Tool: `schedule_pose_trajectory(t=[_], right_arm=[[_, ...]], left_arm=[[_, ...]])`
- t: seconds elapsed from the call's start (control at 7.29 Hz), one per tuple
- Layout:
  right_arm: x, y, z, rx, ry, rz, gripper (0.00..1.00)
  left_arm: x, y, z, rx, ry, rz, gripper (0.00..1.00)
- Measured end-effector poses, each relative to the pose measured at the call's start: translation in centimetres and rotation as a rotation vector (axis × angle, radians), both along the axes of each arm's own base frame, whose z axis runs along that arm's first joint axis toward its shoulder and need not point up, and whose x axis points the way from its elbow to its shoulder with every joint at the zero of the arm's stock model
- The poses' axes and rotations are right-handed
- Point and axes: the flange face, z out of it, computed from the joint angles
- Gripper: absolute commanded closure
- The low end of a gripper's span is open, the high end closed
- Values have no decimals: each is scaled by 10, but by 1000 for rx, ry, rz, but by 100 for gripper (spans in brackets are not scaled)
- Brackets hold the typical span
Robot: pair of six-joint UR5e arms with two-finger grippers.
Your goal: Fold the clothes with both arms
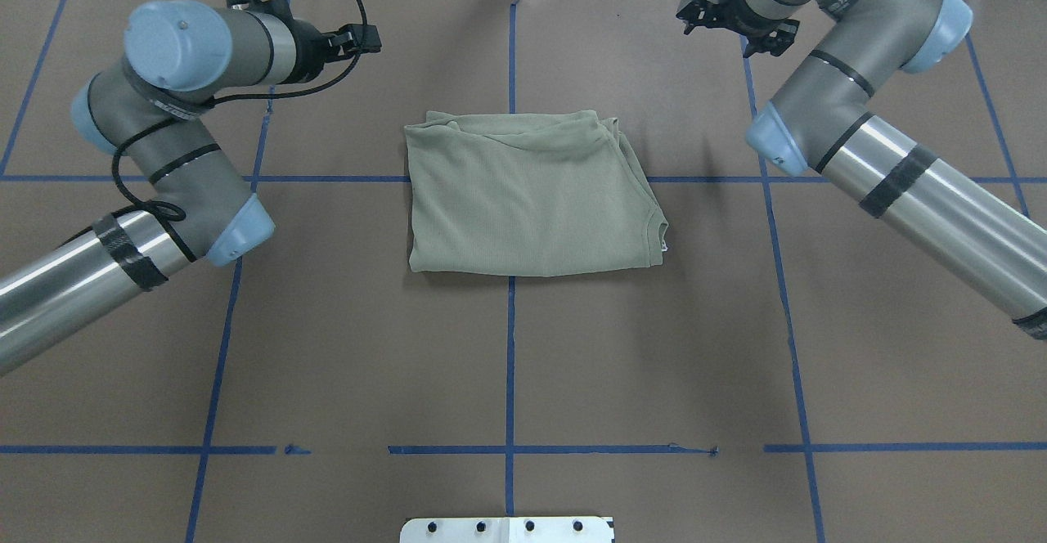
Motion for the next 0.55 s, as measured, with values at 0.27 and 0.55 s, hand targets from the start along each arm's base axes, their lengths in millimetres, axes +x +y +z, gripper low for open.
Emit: schedule_pose_trajectory(t=[0.27,0.55], right_arm=[[115,-10,82,74,83,-171,0],[212,-1,150,98,135,-303,0]], left_arm=[[-90,-4,52,147,-172,153,0],[-208,13,113,196,-259,256,0]])
